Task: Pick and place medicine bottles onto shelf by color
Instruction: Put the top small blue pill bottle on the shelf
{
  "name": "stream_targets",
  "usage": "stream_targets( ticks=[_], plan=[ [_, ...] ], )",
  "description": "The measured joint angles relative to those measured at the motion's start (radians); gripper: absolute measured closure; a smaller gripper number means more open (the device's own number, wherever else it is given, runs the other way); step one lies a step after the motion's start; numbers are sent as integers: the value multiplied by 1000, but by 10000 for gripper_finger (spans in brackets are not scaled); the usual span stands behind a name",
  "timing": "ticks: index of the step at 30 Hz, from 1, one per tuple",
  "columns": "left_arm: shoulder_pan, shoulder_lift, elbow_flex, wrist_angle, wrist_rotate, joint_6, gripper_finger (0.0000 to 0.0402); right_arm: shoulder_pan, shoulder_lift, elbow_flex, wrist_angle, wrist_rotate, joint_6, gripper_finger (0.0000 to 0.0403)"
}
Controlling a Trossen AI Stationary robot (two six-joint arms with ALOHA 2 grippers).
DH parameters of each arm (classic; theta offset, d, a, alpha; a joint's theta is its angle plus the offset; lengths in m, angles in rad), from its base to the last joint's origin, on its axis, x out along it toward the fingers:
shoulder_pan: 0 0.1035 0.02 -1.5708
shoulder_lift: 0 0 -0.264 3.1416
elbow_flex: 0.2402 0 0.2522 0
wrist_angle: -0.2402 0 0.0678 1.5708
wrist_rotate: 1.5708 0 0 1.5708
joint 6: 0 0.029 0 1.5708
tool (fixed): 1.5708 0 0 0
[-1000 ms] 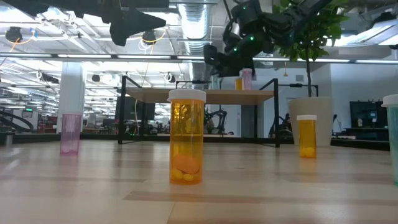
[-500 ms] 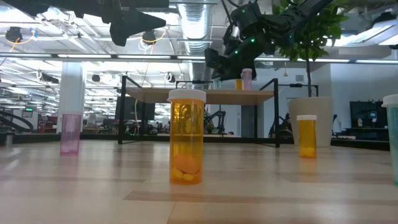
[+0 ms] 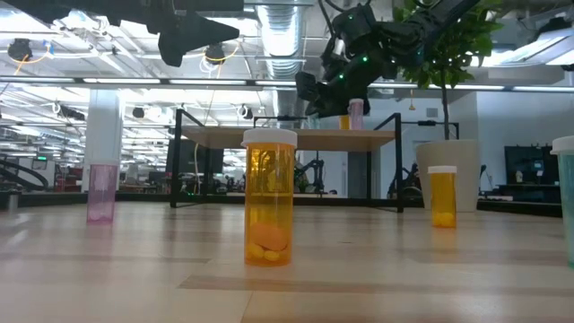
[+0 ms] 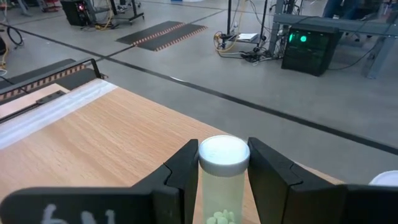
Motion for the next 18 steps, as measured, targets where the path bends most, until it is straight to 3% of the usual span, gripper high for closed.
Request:
stream_targets(
  ticks=[18],
  plan=[
    [0,0,0,0,0,0,170,0,0,0,-14,-19,0,228]
  ],
)
